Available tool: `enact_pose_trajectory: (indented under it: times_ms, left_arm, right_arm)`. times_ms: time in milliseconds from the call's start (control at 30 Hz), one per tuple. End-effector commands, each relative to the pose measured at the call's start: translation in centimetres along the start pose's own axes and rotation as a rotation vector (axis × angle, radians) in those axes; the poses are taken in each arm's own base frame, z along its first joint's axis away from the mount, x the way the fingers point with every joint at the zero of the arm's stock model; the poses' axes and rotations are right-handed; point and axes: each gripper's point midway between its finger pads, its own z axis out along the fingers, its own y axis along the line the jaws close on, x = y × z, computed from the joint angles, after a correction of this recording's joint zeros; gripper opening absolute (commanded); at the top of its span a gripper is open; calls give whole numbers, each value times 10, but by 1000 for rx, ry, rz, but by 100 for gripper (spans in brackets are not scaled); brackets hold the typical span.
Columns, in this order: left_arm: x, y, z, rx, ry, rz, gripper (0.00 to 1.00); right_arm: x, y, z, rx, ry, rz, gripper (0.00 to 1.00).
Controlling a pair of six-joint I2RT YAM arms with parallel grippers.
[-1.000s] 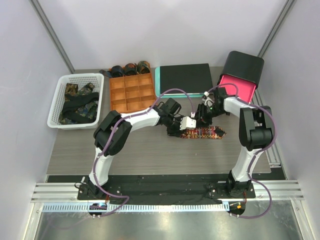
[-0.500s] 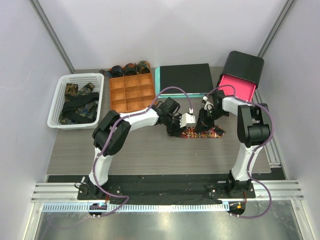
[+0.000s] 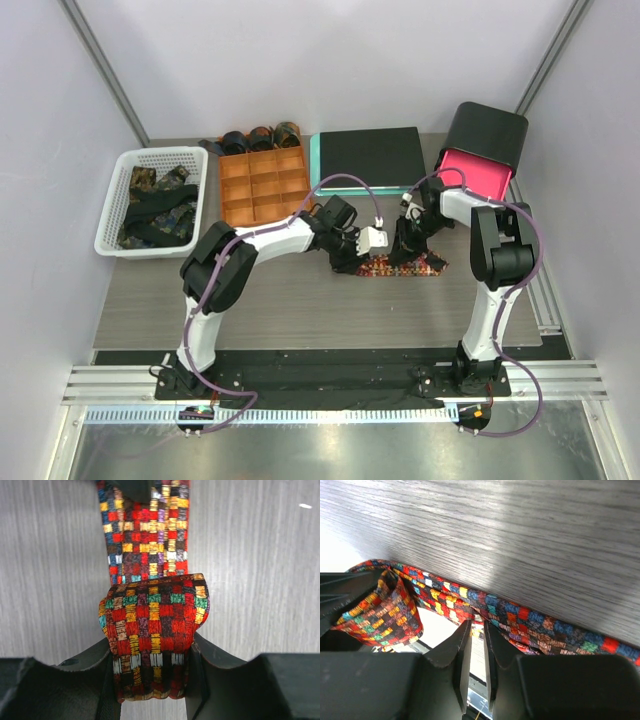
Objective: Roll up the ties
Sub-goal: Roll the tie at the center of the board.
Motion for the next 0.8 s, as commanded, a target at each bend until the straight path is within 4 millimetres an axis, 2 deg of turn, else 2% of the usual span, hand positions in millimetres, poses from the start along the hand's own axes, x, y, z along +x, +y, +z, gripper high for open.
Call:
enact_pose_trajectory:
  times_ms: [0, 33, 100, 167, 200, 267, 533, 700, 767]
  left_arm:
    - [41, 7, -9, -31, 161, -86, 42]
    - [44, 5, -8, -21, 169, -75, 42]
    - [49, 1, -6, 6, 188, -58, 42]
    - [50, -1, -5, 17, 198, -40, 43]
    - [51, -3, -4, 21, 206, -40, 43]
    - [55, -5, -1, 31, 217, -41, 43]
    - [58, -4, 0, 33, 230, -43, 45]
    - [58, -4, 2, 37, 226, -40, 48]
    - [57, -3, 2, 35, 224, -37, 48]
  right_arm:
    - [11, -43, 7, 165, 37, 3, 22]
    - [7, -34, 3, 131, 17, -10, 23]
    - [-4, -1, -4, -19, -42, -35, 29]
    - [-8, 36, -21, -174, -96, -35, 34]
    - [-17, 48, -25, -228, -142, -54, 36]
    - [-21, 70, -35, -322, -185, -46, 43]
    - [-1, 97, -9, -409, -124, -20, 48]
    - [-4, 109, 4, -440, -123, -28, 48]
    - [-4, 113, 8, -443, -121, -47, 45]
